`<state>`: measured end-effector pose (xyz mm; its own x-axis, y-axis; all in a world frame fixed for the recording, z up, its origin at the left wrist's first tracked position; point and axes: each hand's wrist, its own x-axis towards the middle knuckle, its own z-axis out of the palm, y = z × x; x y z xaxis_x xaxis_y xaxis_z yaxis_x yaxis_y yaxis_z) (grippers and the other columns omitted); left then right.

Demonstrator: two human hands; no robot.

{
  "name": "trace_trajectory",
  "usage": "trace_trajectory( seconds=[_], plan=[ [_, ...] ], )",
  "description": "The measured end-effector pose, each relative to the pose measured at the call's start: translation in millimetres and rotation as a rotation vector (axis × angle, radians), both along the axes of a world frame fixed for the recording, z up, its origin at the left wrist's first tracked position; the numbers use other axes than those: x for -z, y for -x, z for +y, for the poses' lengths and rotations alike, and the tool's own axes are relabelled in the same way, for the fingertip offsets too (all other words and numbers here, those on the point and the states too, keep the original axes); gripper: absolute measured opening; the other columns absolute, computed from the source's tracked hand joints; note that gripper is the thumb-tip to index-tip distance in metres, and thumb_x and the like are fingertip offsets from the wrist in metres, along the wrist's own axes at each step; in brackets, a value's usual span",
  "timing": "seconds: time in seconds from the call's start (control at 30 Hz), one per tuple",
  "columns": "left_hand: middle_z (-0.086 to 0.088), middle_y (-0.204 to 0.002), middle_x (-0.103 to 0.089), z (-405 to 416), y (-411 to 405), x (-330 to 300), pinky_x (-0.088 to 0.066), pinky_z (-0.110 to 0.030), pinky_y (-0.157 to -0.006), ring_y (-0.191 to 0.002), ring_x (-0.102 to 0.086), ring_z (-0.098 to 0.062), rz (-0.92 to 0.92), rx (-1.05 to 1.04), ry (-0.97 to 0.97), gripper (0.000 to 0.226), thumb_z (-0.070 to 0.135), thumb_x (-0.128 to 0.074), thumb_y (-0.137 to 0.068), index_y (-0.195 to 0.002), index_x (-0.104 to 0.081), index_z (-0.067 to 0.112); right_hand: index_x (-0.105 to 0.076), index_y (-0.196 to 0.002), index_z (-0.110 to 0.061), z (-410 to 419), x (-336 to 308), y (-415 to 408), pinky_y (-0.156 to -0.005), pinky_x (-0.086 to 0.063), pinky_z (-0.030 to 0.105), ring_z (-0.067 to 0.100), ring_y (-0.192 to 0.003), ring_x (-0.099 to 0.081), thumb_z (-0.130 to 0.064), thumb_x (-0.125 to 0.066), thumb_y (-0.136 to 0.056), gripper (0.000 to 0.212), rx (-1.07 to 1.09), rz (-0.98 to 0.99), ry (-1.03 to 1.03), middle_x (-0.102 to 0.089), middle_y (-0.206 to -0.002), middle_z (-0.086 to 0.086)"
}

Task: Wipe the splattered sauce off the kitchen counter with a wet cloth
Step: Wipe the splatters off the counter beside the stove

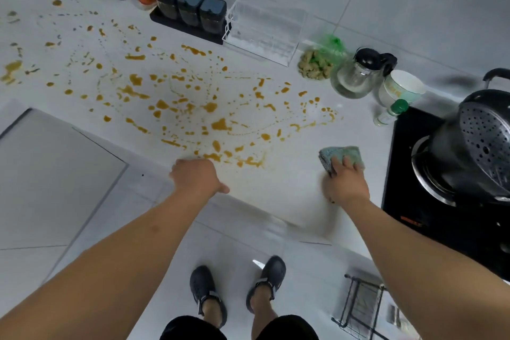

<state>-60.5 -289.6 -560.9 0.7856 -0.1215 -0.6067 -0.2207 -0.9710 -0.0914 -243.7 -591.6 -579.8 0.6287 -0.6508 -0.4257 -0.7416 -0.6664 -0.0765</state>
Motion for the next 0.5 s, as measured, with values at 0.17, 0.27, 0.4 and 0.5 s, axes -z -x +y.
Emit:
trace_trajectory(
  seconds=[0.17, 0.27, 0.4, 0.5],
  plan=[
    [-0.012, -0.123, -0.069, 5.0, -3.7, 6.1, -0.052, -0.046, -0.102, -0.124, -0.059, -0.038, -0.014, 0.075, 0.016, 0.090, 0.088, -0.073, -0.062, -0.114, -0.069, 0.014, -0.034, -0.147, -0.026, 91.6, 14.4, -50.2, -0.114, -0.032, 0.050, 0.041, -0.145, -0.022, -0.028, -0.048, -0.093, 0.056, -0.078, -0.064, 0.041, -0.026, -0.160, 0.011],
    [-0.012, -0.129, -0.067, 8.2, -3.4, 4.9, -0.047, -0.044, -0.107, -0.125, -0.058, -0.037, -0.008, 0.135, -0.029, 0.094, 0.091, -0.064, -0.069, -0.123, -0.067, 0.013, -0.037, -0.148, -0.027, 164.5, 12.1, -72.4, -0.115, -0.030, 0.050, 0.037, -0.148, -0.023, -0.029, -0.045, -0.095, 0.054, -0.212, -0.125, 0.016, -0.029, -0.162, 0.009],
    [-0.010, -0.114, -0.072, 10.4, -2.7, 10.3, -0.050, -0.042, -0.100, -0.116, -0.062, -0.035, -0.023, 0.197, -0.022, 0.083, 0.090, -0.060, -0.073, -0.106, -0.071, 0.015, -0.032, -0.157, -0.026, 188.7, 6.2, -58.1, -0.120, -0.021, 0.045, 0.033, -0.154, -0.014, -0.024, -0.042, -0.101, 0.057, -0.397, -0.145, -0.015, -0.021, -0.167, 0.002],
    [-0.008, -0.101, -0.072, 12.3, -5.0, 13.9, -0.054, -0.040, -0.089, -0.106, -0.067, -0.034, -0.039, 0.242, 0.014, 0.078, 0.091, -0.061, -0.071, -0.091, -0.065, 0.016, -0.035, -0.154, -0.027, 144.8, 8.8, -30.7, -0.113, -0.034, 0.043, 0.032, -0.151, -0.021, -0.024, -0.043, -0.099, 0.056, -0.293, -0.111, 0.047, -0.026, -0.165, 0.001]
  ],
)
